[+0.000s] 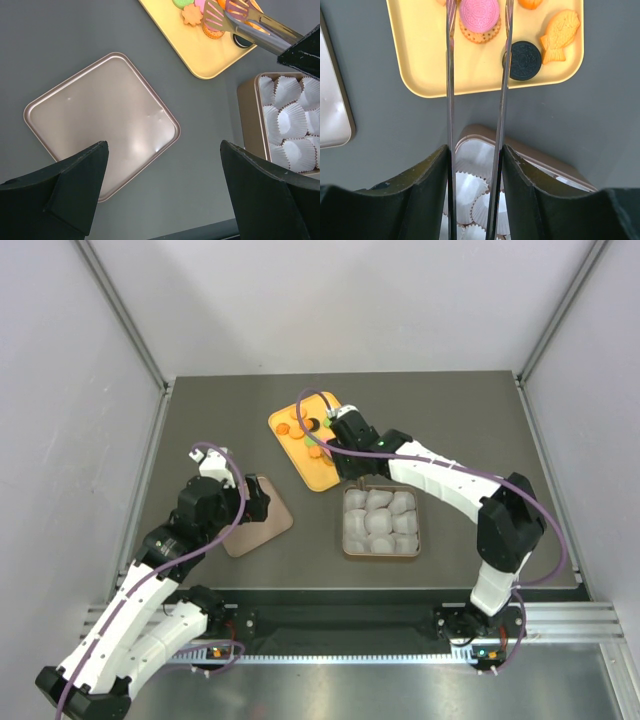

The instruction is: Pack the cookies

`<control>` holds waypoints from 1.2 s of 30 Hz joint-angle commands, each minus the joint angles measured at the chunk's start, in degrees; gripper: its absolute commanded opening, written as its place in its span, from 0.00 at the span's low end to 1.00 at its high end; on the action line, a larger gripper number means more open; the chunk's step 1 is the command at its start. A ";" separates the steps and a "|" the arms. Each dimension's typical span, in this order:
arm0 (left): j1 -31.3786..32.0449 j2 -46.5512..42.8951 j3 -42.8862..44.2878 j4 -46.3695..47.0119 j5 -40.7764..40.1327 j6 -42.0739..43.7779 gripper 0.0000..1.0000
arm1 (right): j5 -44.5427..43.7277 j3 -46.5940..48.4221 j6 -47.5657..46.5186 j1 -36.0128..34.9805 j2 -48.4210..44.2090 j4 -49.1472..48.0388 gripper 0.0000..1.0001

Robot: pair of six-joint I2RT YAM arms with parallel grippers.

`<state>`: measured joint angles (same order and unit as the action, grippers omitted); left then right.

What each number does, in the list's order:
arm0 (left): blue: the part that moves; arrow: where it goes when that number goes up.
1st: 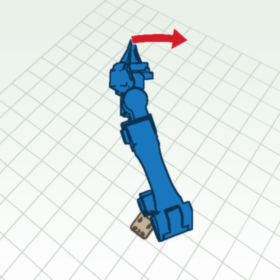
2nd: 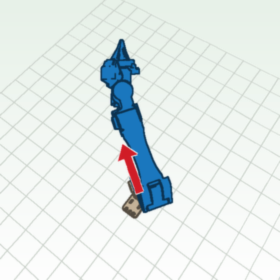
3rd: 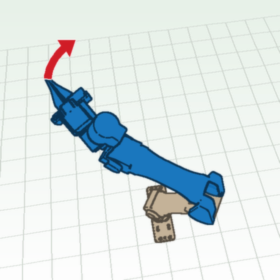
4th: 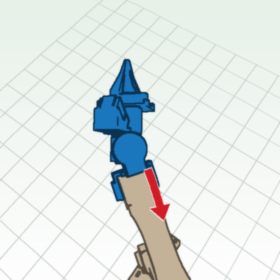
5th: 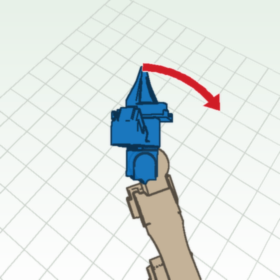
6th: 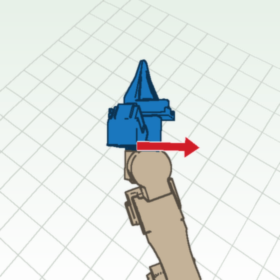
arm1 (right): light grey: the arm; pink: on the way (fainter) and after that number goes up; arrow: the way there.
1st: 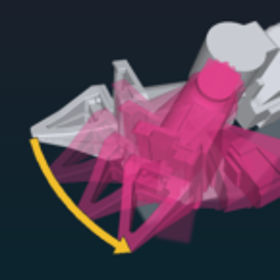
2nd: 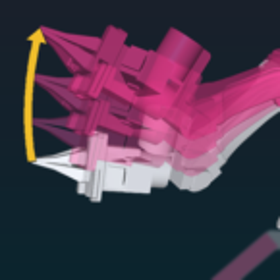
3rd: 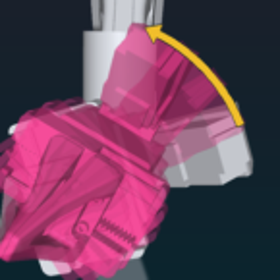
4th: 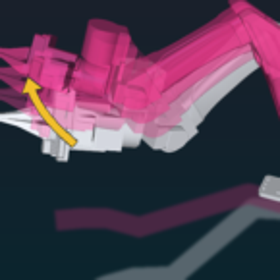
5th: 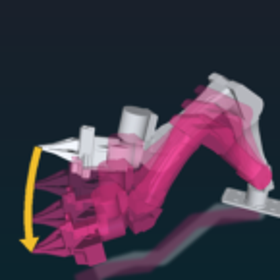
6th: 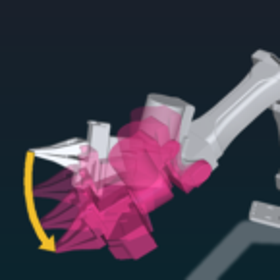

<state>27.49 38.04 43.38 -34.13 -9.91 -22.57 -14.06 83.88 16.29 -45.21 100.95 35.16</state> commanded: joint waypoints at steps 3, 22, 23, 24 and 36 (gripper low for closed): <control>0.02 0.01 -0.40 1.35 -0.28 -0.11 0.98 | -1.23 0.24 0.23 -1.11 -0.05 -2.20 0.45; 0.02 0.37 -0.40 1.26 -0.37 -0.11 0.98 | -1.40 0.15 0.32 -1.37 1.54 -2.90 0.45; -0.06 0.28 -0.40 1.26 -0.37 -0.11 0.98 | -1.40 0.23 0.32 -1.37 1.45 -2.99 0.45; 0.02 0.28 -0.40 1.17 -0.37 -0.11 0.98 | -1.32 0.24 0.32 -1.37 1.36 -3.08 0.45; 0.02 0.98 -0.40 1.26 -0.20 -0.11 0.98 | -2.55 0.85 0.14 -1.37 -0.66 -3.16 0.35</control>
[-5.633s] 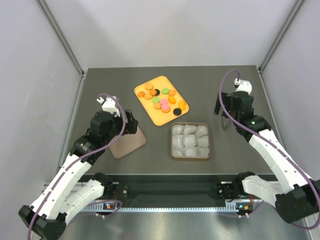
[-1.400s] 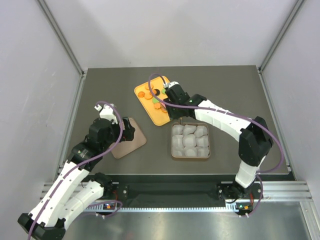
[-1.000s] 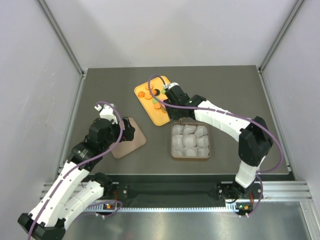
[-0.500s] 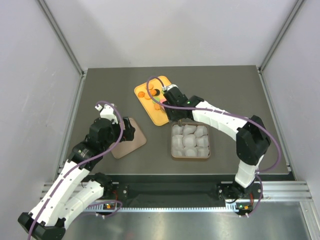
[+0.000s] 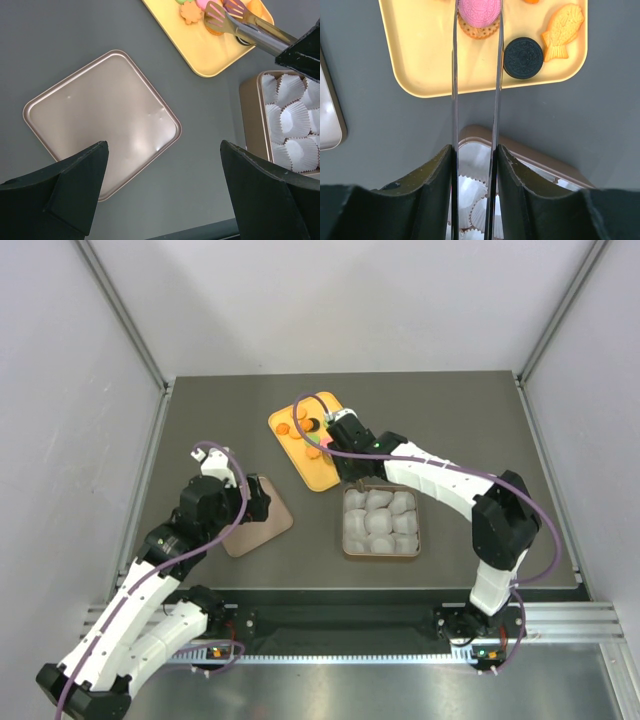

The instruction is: Pack the cookies

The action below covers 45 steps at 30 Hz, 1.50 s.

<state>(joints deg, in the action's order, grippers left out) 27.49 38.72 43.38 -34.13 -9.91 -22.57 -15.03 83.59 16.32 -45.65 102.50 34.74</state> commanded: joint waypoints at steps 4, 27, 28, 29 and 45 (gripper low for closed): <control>0.02 0.48 -0.40 1.26 -0.28 -0.11 0.98 | -2.64 0.70 0.12 -0.93 -3.62 -2.75 0.33; 0.02 0.39 -0.40 1.17 -0.63 -0.11 0.98 | 2.28 -2.29 0.29 -0.85 -6.43 -5.38 0.34; 0.02 0.39 -0.40 1.17 -0.63 -0.11 0.98 | 2.63 -2.55 0.38 -0.85 -6.43 -5.39 0.34; 0.02 0.39 -0.40 1.17 -0.55 -0.11 0.98 | 2.90 -3.08 0.47 -0.85 -6.61 -5.65 0.34; -0.06 0.30 -0.40 1.26 -0.46 -0.11 0.98 | 3.69 -5.02 0.82 -0.85 -6.70 -6.53 0.43</control>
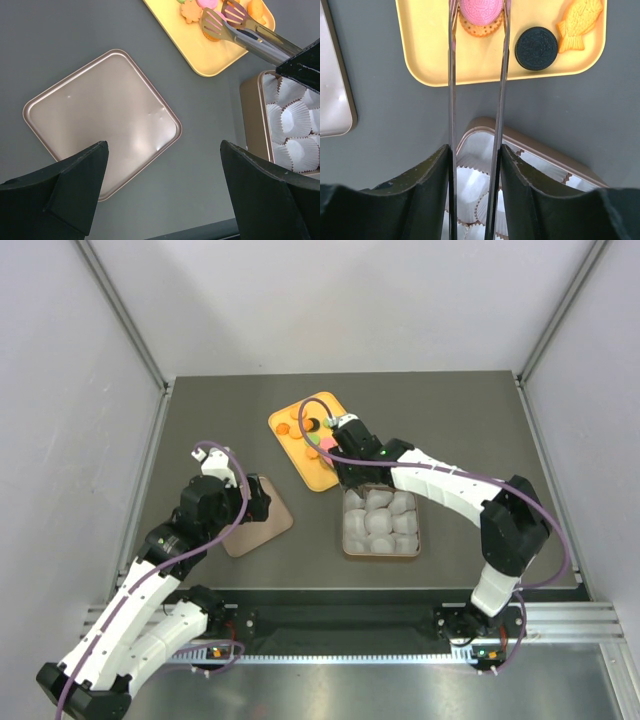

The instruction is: Pack the cookies

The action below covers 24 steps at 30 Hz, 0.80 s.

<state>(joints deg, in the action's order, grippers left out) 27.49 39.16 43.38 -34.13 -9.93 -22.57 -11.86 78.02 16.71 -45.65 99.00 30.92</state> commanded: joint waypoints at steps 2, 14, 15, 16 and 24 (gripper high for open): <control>0.02 -0.05 -0.40 1.26 -0.44 -0.11 0.98 | 0.17 0.56 0.52 -0.76 -3.55 -2.70 0.43; 0.02 0.13 -0.40 1.17 -0.35 -0.11 0.98 | -0.54 0.73 0.69 -0.76 -3.20 -2.79 0.41; 0.02 0.04 -0.40 1.17 -0.35 -0.11 0.98 | -0.54 0.73 0.69 -0.76 -3.20 -2.79 0.40; 0.02 0.04 -0.40 1.17 -0.35 -0.11 0.98 | -0.54 0.73 0.61 -0.76 -3.11 -2.79 0.40; 0.02 0.04 -0.40 1.17 -0.44 -0.11 0.98 | -0.97 1.00 0.52 -0.58 -4.34 -2.53 0.33</control>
<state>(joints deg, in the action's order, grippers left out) 27.49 39.18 43.38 -34.15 -9.93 -22.57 -12.01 78.02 16.75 -45.65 98.39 30.85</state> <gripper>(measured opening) 0.983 0.370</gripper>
